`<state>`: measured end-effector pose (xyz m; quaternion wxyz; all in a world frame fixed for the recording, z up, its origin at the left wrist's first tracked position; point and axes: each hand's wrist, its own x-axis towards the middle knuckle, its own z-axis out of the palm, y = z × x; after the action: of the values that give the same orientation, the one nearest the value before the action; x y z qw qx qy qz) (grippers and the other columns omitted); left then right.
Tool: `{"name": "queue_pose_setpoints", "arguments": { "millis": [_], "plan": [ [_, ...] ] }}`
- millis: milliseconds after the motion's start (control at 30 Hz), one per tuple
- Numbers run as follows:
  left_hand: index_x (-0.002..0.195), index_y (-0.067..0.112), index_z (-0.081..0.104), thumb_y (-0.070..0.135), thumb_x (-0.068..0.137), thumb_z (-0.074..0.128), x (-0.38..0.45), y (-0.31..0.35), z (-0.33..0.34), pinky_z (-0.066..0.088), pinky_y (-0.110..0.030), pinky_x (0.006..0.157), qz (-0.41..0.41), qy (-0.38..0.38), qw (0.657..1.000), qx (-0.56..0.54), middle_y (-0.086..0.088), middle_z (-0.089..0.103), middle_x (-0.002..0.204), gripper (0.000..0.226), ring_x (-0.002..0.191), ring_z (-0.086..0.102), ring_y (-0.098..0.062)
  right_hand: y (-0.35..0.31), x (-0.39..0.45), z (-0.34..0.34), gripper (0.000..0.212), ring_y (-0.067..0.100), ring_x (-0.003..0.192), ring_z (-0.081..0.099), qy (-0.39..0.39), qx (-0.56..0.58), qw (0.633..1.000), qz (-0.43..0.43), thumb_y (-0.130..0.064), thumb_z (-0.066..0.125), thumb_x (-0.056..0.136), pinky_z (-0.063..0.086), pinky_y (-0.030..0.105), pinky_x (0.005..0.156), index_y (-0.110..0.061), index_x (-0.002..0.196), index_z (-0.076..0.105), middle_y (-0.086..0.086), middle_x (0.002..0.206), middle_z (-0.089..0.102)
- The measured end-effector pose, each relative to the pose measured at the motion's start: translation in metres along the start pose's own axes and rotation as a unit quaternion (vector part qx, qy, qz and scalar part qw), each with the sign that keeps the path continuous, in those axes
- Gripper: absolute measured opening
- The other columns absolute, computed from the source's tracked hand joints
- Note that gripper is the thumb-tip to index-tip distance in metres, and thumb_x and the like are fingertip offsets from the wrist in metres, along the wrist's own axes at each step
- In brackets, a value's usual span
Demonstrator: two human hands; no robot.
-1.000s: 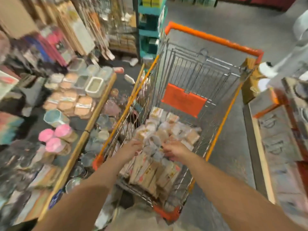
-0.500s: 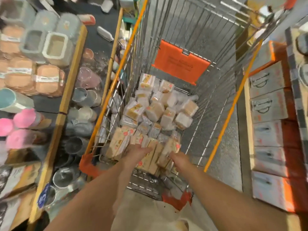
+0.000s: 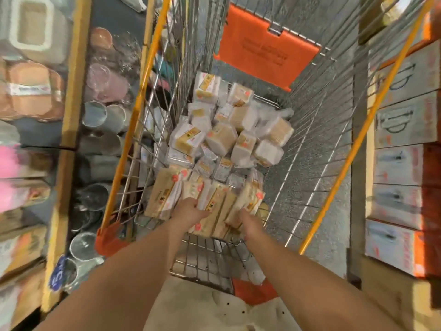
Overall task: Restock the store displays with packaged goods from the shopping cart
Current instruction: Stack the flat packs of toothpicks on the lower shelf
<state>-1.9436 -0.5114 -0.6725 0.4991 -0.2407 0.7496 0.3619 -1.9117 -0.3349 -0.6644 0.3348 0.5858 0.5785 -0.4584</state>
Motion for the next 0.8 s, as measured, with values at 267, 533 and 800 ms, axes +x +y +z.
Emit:
{"name": "queue_pose_setpoints", "arguments": {
  "millis": [267,533,800],
  "plan": [
    [0.148,0.009,0.038,0.037,0.089,0.07,0.001,-0.002,-0.04,0.043,-0.043,0.108,0.01,-0.06,0.982,-0.178,-0.008,0.054,0.139,0.072,0.123,0.056,-0.031,-0.005,0.007,0.013,0.047,0.033,0.086,0.07,-0.015,0.043,0.999,0.018,-0.044,0.07,0.084,0.06,0.05,0.076,-0.002,0.107,0.066,0.016,0.095,0.072],
    [0.154,0.029,0.028,0.019,0.094,0.065,0.004,-0.004,-0.044,0.039,-0.044,0.108,0.017,-0.059,0.958,-0.28,0.002,0.054,0.137,0.071,0.123,0.052,-0.024,-0.051,-0.009,-0.003,0.026,0.019,0.074,0.061,0.068,-0.123,0.955,-0.261,-0.037,0.053,0.099,0.038,0.025,0.058,-0.021,0.082,0.062,-0.005,0.078,0.062],
    [0.139,0.028,0.051,0.061,0.051,0.085,0.041,-0.042,-0.036,0.043,-0.057,0.105,-0.026,-0.025,0.945,-0.325,0.0,0.065,0.129,0.1,0.118,0.061,-0.029,-0.076,0.049,0.002,0.05,0.028,0.123,0.05,0.084,-0.169,0.949,-0.252,-0.045,0.053,0.096,0.041,0.04,0.1,-0.011,0.132,0.054,0.008,0.13,0.053]
  ]
}}
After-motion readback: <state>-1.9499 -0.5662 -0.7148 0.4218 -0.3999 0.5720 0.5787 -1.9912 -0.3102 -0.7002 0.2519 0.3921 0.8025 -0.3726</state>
